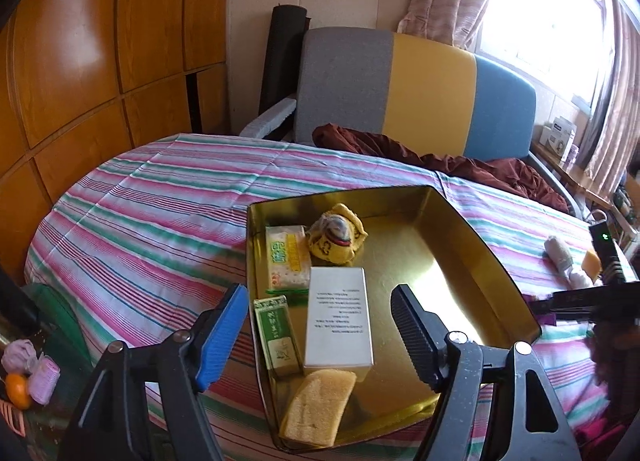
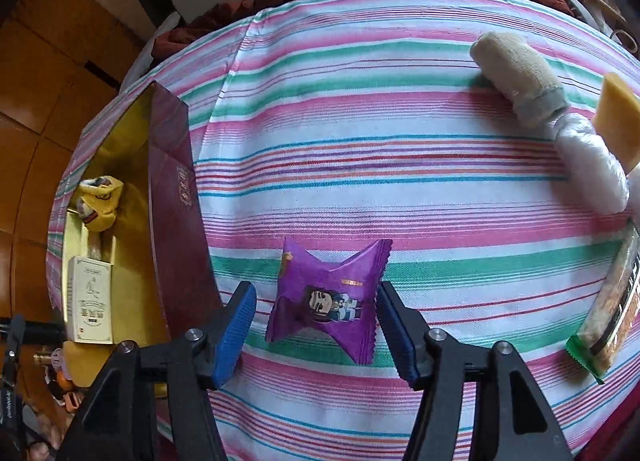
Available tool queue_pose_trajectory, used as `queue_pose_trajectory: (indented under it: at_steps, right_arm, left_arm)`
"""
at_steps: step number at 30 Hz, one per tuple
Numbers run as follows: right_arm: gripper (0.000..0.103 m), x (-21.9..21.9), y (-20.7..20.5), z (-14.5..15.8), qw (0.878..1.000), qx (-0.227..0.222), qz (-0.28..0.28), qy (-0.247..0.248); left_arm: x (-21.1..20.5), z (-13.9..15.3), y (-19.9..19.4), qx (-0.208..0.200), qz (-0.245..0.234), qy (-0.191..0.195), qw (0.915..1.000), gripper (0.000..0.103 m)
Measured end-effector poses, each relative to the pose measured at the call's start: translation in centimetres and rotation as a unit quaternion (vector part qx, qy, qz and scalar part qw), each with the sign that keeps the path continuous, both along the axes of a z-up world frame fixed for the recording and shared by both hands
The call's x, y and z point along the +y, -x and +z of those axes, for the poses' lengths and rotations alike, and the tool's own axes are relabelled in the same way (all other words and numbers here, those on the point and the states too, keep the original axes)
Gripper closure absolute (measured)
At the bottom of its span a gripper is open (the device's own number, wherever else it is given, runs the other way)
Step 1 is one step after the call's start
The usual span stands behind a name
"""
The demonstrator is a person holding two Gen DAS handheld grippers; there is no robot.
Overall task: Organize objects
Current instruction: 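Close the right gripper on the purple snack packet, then carry the purple packet into the tray and open the right gripper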
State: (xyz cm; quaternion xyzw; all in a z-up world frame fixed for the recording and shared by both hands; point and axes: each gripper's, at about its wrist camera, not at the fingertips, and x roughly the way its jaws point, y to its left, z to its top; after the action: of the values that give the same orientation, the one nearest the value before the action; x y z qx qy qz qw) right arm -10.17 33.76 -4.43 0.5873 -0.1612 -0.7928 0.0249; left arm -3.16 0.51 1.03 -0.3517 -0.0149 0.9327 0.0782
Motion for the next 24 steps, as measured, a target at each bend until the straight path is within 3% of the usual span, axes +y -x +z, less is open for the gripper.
queue_pose_trajectory:
  at_steps: [1, 7, 11, 15, 18, 24]
  right_arm:
    - [0.057, -0.3, 0.0, 0.2, 1.000, 0.016, 0.000, -0.017]
    - [0.061, -1.1, -0.7, 2.1, 0.996, 0.048, 0.009, -0.075]
    - [0.061, -1.8, -1.0, 6.4, 0.993, 0.107, 0.019, -0.046]
    - [0.060, -6.7, -0.4, 9.6, 0.985, 0.149, 0.089, -0.023]
    - [0.060, -11.7, 0.9, 9.7, 0.978, 0.147, 0.144, -0.024]
    - [0.059, -20.4, 3.9, 5.8, 0.973, 0.085, 0.209, -0.047]
  left_arm:
    - [0.1, -0.1, -0.1, -0.002, -0.002, 0.001, 1.0000, 0.028]
    - [0.1, -0.1, -0.3, 0.003, -0.002, 0.010, 0.9999, 0.028]
    - [-0.2, 0.6, -0.7, 0.021, 0.007, 0.026, 0.9994, 0.028]
    - [-1.0, 1.3, -1.1, 0.035, 0.021, 0.035, 0.9986, 0.028]
    - [-1.6, 1.4, -1.2, 0.036, 0.030, 0.041, 0.9981, 0.028]
    - [-2.8, 1.4, -1.5, 0.039, 0.047, 0.057, 0.9965, 0.028]
